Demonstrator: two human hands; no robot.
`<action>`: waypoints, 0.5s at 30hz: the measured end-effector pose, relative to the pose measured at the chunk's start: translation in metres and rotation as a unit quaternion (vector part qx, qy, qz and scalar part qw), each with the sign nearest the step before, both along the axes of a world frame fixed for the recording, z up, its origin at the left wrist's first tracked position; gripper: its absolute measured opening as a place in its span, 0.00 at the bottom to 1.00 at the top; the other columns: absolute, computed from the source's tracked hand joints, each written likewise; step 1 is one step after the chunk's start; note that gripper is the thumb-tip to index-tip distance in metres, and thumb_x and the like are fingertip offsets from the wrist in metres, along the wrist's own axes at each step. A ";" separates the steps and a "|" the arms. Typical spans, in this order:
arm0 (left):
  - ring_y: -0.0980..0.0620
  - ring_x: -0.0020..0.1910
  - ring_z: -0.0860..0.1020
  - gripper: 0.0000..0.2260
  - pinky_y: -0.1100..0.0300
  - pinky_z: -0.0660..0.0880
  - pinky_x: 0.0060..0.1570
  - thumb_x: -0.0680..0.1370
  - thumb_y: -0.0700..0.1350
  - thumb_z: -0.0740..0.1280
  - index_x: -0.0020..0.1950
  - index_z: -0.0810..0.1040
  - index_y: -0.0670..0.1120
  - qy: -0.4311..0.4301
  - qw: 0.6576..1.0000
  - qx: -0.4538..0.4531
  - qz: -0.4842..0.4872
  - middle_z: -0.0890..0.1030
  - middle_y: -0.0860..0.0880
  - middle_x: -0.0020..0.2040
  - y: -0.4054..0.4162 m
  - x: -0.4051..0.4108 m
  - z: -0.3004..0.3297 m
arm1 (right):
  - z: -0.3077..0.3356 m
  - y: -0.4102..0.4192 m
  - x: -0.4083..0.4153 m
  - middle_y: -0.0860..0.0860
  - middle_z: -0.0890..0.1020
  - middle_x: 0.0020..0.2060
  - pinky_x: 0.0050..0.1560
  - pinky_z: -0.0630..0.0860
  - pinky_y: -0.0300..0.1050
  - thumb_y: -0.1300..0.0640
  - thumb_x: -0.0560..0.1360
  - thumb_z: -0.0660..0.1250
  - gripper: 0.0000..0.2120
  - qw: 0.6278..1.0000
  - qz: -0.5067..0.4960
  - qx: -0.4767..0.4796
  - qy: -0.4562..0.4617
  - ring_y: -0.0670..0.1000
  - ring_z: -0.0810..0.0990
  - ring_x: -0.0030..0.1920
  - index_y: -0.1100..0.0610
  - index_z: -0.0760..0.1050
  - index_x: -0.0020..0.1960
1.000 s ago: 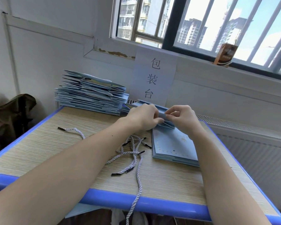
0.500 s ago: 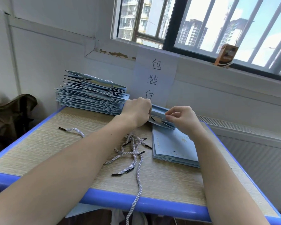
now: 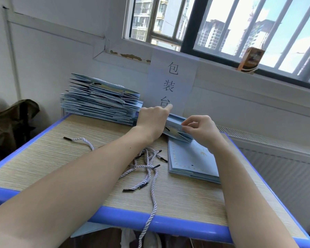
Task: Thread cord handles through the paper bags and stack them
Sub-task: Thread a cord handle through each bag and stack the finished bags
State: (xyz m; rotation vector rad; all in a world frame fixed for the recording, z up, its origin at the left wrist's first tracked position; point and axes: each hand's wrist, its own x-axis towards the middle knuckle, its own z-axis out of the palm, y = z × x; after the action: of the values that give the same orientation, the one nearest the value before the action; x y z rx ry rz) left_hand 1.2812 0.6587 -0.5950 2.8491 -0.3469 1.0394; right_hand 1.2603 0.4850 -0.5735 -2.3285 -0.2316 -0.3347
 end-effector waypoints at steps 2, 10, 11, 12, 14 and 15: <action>0.42 0.45 0.80 0.12 0.54 0.64 0.37 0.77 0.34 0.63 0.55 0.69 0.49 0.010 1.000 0.019 -0.013 0.78 0.48 0.45 0.001 0.001 0.002 | 0.000 -0.001 0.000 0.50 0.86 0.42 0.39 0.72 0.38 0.59 0.77 0.72 0.03 1.000 -0.002 0.003 -0.002 0.44 0.80 0.42 0.52 0.82 0.46; 0.43 0.53 0.78 0.13 0.53 0.65 0.44 0.78 0.34 0.62 0.59 0.76 0.48 0.088 0.993 0.051 -0.068 0.76 0.47 0.56 0.008 0.002 0.004 | 0.000 -0.006 0.001 0.50 0.87 0.40 0.38 0.72 0.41 0.59 0.76 0.73 0.05 1.000 -0.010 0.011 0.002 0.49 0.80 0.40 0.50 0.82 0.43; 0.43 0.52 0.79 0.12 0.53 0.64 0.44 0.78 0.35 0.63 0.56 0.77 0.48 0.079 0.994 0.047 -0.064 0.77 0.47 0.55 0.008 0.004 0.002 | 0.000 -0.005 0.000 0.50 0.87 0.40 0.38 0.73 0.41 0.59 0.76 0.73 0.05 1.000 -0.009 0.010 0.002 0.50 0.80 0.40 0.50 0.82 0.43; 0.43 0.52 0.79 0.10 0.54 0.64 0.43 0.78 0.35 0.63 0.54 0.77 0.49 0.072 0.995 0.039 -0.060 0.78 0.48 0.53 0.008 0.006 0.000 | 0.000 -0.005 0.000 0.49 0.87 0.40 0.38 0.73 0.41 0.58 0.76 0.73 0.04 1.000 -0.009 0.008 0.001 0.50 0.81 0.41 0.50 0.82 0.43; 0.44 0.50 0.79 0.08 0.54 0.63 0.43 0.78 0.36 0.64 0.48 0.77 0.49 0.062 0.997 0.023 -0.050 0.79 0.49 0.50 0.007 0.010 -0.002 | 0.000 -0.005 0.000 0.49 0.87 0.40 0.37 0.73 0.40 0.58 0.76 0.73 0.03 1.000 -0.009 0.004 0.001 0.50 0.81 0.41 0.51 0.83 0.44; 0.44 0.50 0.79 0.07 0.54 0.62 0.42 0.77 0.37 0.65 0.46 0.75 0.49 0.059 0.997 0.019 -0.044 0.79 0.49 0.49 0.006 0.011 -0.003 | 0.000 -0.005 0.000 0.49 0.87 0.40 0.36 0.73 0.39 0.58 0.76 0.73 0.03 1.000 -0.010 0.003 0.002 0.50 0.80 0.40 0.51 0.83 0.44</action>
State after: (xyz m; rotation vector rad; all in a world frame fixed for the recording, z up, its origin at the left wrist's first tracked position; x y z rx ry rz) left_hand 1.2919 0.6644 -0.5976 2.8826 -0.4830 0.8546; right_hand 1.2599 0.4803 -0.5738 -2.3268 -0.2064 -0.3403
